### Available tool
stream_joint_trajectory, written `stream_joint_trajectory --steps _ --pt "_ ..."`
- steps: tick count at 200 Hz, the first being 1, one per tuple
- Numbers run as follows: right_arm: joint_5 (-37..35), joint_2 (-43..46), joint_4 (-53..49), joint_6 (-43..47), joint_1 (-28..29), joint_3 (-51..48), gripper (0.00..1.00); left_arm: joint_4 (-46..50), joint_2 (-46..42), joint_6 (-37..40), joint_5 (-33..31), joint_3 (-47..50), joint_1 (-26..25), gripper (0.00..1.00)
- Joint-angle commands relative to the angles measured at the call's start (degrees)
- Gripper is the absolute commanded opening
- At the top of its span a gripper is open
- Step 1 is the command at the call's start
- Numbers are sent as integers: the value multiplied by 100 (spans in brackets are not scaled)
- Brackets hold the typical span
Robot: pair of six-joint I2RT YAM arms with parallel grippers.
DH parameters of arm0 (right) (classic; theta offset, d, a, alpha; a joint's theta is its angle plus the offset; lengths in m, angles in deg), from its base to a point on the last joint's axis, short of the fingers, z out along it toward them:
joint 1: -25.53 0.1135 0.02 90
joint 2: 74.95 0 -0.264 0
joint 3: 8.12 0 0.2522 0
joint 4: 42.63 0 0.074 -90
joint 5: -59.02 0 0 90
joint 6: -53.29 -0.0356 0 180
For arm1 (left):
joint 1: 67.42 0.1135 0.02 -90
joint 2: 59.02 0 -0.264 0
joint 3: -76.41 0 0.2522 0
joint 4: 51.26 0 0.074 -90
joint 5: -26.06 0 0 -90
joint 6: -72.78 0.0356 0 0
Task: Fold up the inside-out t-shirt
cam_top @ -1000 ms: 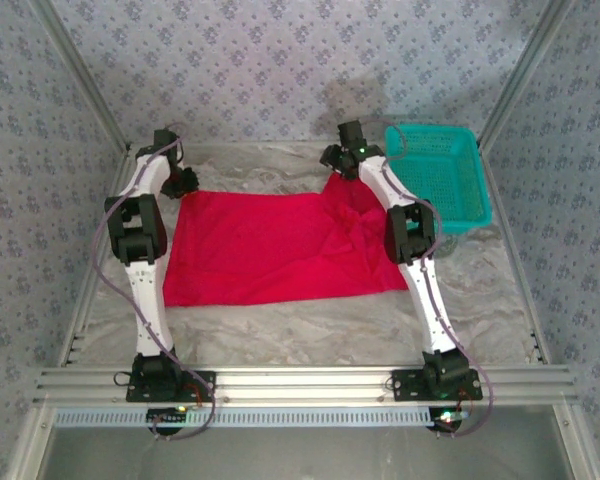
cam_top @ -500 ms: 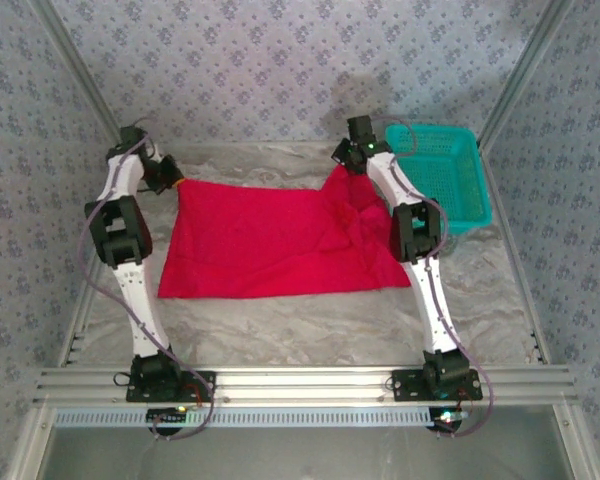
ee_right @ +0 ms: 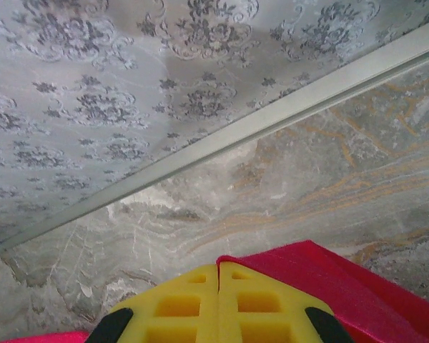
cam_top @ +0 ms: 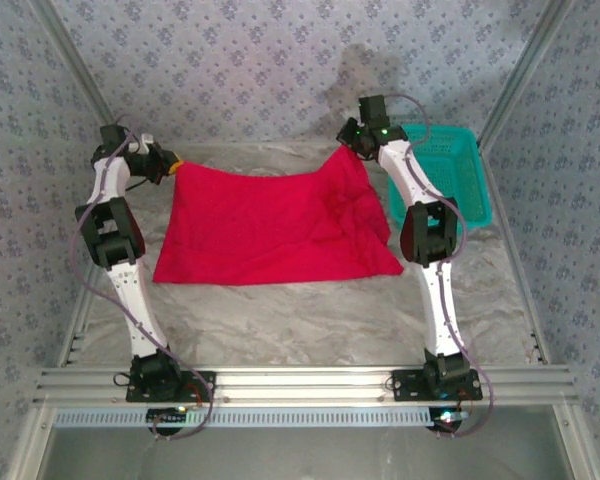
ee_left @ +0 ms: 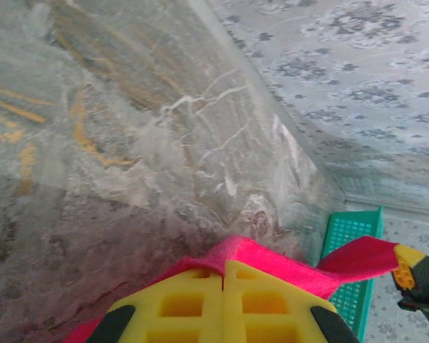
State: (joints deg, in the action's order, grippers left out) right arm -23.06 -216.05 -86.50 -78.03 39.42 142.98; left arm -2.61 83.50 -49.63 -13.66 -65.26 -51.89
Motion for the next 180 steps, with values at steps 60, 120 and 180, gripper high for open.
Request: stream_joint_trajectory --steps 60,120,180 --pt "614 2429 141 722 -123 -3124 0 -1313 -2902 1266 -1501 3739 -26 0" --pt "672 4323 504 753 -220 -5952 0 -1357 -5337 2448 -3817 6209 -204 0" --pt "837 4773 848 417 -143 -7568 0 -1258 -5528 2212 -4714 7041 -345 0"
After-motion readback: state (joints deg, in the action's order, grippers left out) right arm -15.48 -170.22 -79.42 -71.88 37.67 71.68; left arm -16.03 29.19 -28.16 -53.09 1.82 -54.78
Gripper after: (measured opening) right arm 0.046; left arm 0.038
